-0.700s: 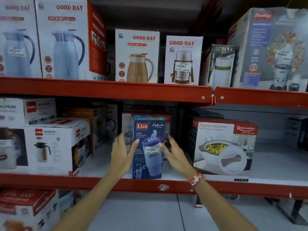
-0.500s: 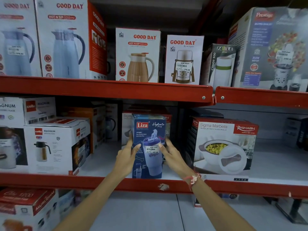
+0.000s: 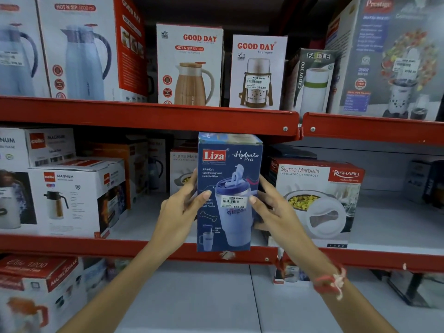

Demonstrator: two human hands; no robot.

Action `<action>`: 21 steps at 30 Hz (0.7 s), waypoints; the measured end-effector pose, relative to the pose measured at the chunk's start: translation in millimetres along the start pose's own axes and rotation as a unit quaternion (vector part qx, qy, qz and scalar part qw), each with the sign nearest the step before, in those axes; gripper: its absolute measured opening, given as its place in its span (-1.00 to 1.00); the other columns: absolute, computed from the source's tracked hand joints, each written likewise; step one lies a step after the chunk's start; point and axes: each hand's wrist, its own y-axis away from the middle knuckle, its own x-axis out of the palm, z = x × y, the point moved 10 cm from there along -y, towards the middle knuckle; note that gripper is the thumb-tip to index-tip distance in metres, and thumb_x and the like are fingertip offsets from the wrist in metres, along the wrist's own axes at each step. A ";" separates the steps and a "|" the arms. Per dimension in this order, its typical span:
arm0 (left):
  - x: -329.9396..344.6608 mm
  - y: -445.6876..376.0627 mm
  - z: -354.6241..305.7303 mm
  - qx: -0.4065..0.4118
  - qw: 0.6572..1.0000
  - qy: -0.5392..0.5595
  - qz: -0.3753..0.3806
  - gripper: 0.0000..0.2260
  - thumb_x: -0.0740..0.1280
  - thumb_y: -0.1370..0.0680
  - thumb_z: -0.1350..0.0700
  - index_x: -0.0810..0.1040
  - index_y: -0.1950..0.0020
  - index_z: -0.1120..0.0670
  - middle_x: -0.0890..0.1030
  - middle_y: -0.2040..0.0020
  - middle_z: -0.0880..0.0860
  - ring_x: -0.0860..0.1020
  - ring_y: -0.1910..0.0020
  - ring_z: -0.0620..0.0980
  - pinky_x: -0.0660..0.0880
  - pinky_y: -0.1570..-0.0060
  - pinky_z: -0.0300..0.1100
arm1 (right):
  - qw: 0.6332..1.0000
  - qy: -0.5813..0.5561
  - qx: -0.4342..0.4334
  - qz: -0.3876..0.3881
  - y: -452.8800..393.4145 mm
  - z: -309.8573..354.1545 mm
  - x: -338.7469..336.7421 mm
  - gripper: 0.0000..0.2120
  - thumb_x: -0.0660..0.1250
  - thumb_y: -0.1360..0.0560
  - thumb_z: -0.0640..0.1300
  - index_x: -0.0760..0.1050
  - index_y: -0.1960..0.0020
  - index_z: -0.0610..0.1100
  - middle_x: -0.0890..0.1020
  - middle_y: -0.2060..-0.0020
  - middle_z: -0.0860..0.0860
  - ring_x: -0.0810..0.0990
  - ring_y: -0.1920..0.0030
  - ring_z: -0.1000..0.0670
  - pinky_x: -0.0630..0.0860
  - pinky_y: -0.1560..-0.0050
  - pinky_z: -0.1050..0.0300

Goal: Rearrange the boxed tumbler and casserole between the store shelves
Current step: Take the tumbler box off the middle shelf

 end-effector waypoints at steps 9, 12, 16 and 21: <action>43.2 57.7 -6.2 -0.036 0.991 0.118 0.057 -0.53 0.30 -0.51 0.05 0.36 -0.41 -0.16 0.59 -0.28 -0.10 0.61 -0.17 -0.07 0.64 -0.01 0.01 | 0.999 -0.010 0.041 0.013 72.9 -2.0 -42.0 -0.51 0.29 -0.56 -0.14 0.33 -0.29 0.40 0.62 -0.17 0.23 0.64 -0.16 0.11 0.68 0.00 0.10; 58.7 75.3 5.5 -0.061 0.989 0.120 0.064 -0.50 0.32 -0.50 0.06 0.34 -0.43 -0.14 0.59 -0.29 -0.09 0.62 -0.18 -0.02 0.64 -0.02 0.05 | 0.996 -0.027 0.081 0.008 96.6 -21.3 -51.9 -0.48 0.30 -0.56 -0.21 0.34 -0.43 0.19 0.65 -0.20 0.08 0.70 -0.08 0.01 0.69 0.03 0.01; 82.7 99.7 35.2 -0.118 0.980 0.126 0.095 -0.49 0.35 -0.46 0.08 0.38 -0.41 -0.11 0.66 -0.20 -0.09 0.64 -0.13 -0.05 0.65 0.03 -0.04 | 0.991 -0.038 0.130 0.018 130.4 -55.0 -58.7 -0.47 0.32 -0.55 -0.23 0.35 -0.42 0.20 0.66 -0.20 0.08 0.68 -0.08 0.07 0.68 -0.01 0.01; 109.2 139.0 95.5 -0.198 0.966 0.128 0.103 -0.56 0.40 -0.43 0.19 0.49 -0.28 -0.08 0.67 -0.08 -0.25 0.67 -0.03 -0.13 0.65 0.11 -0.16 | 0.980 -0.034 0.193 0.023 173.1 -117.9 -52.4 -0.48 0.32 -0.54 -0.31 0.37 -0.28 0.24 0.60 -0.19 0.09 0.72 0.03 0.14 0.68 0.04 0.06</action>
